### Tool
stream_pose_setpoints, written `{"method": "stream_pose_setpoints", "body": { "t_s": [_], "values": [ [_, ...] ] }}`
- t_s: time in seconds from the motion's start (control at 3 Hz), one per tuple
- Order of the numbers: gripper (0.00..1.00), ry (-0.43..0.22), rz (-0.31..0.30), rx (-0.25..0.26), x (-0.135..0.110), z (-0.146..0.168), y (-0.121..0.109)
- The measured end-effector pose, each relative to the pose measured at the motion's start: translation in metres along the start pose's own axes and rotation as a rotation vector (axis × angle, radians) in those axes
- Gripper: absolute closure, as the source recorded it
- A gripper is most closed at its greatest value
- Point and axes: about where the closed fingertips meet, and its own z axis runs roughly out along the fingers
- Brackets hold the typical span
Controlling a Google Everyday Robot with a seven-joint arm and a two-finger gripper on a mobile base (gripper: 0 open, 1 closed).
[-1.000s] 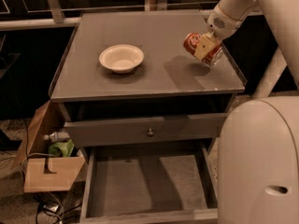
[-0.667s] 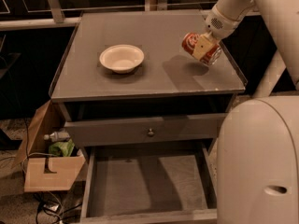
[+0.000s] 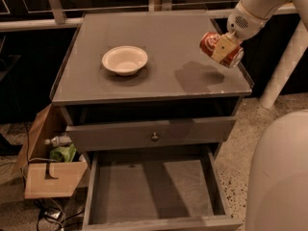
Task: Place coke can into middle drawer
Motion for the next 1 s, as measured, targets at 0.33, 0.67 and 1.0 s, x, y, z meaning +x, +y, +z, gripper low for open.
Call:
{"method": "stream_pose_setpoints", "body": {
  "t_s": [0.33,0.67,1.0],
  "values": [
    [1.0,0.037,0.073,-0.024,0.0625,-0.0125,0.0276],
    [1.0,0.048,0.074,-0.032,0.066,-0.0068,0.0299],
    [1.0,0.028,0.075,-0.041,0.0603,-0.0052,0.0248]
  ]
}}
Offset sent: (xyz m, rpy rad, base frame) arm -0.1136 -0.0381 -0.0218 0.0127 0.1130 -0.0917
